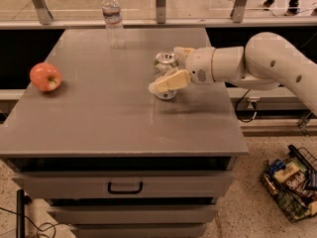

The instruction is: Pick 7up can

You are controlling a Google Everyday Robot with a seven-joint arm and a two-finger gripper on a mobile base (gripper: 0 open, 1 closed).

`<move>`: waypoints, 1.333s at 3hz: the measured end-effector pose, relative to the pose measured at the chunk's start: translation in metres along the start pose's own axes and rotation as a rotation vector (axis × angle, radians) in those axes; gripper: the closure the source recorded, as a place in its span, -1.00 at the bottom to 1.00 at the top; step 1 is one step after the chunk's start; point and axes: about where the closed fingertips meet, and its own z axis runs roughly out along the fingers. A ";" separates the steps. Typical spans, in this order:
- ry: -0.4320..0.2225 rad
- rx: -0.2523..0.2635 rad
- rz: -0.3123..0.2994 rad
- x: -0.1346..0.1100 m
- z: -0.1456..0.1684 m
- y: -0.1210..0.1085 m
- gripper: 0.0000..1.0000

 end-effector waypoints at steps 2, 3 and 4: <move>-0.014 -0.062 -0.009 -0.004 0.012 0.011 -0.20; -0.023 -0.068 -0.011 -0.009 0.015 0.011 0.27; -0.058 -0.064 -0.008 -0.027 0.015 0.006 0.74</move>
Offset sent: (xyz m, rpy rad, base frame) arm -0.0057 0.0169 0.0007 0.0189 0.0039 0.0816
